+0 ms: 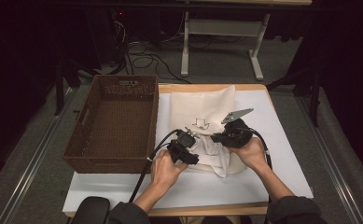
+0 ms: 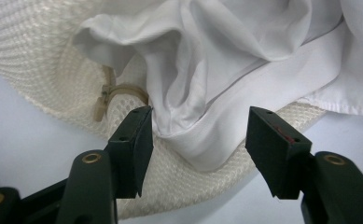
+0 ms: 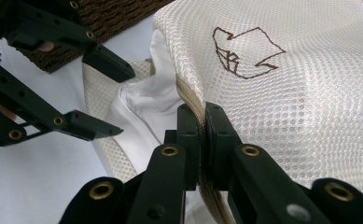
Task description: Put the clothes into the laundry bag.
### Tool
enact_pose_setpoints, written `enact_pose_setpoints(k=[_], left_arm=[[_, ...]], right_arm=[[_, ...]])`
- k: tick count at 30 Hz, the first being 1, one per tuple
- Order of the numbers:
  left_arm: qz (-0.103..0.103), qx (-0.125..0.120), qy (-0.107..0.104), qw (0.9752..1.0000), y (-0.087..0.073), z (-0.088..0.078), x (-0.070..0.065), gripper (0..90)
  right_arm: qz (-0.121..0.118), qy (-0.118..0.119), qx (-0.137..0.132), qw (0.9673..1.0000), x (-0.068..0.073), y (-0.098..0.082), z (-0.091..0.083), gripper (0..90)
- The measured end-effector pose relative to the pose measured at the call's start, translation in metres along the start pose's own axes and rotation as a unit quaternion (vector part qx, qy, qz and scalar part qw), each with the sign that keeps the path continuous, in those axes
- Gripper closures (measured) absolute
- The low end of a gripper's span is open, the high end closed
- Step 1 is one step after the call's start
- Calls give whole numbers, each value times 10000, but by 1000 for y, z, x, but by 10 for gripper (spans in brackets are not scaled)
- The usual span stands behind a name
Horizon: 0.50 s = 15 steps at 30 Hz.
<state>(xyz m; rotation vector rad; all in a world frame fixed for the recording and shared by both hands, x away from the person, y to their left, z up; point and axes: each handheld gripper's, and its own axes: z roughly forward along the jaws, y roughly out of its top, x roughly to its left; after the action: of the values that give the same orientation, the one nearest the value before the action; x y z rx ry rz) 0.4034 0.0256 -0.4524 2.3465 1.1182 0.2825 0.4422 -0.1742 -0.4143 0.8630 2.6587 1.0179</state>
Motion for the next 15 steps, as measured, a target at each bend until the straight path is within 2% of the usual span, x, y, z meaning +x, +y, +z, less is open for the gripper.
enact_pose_setpoints(k=[2,5,6,9,13,15], left_arm=[[-2,70,-164,9998,-2,1,-1,435],[80,250,-195,9995,-3,8,-4,470],[15,248,-192,9995,-3,11,-3,477],[-303,306,-369,9984,-1,20,5,482],[-284,478,-289,9980,-3,31,7,433],[-371,461,-336,9977,-5,33,10,434]], right_arm=[[-26,1,-21,10000,0,0,0,871],[-42,7,-19,10000,0,1,1,871],[-50,2,-18,10000,0,1,2,871],[-57,11,-18,10000,1,1,2,871],[-37,0,-12,10000,1,1,1,871],[-13,2,-7,10000,1,1,1,871]])
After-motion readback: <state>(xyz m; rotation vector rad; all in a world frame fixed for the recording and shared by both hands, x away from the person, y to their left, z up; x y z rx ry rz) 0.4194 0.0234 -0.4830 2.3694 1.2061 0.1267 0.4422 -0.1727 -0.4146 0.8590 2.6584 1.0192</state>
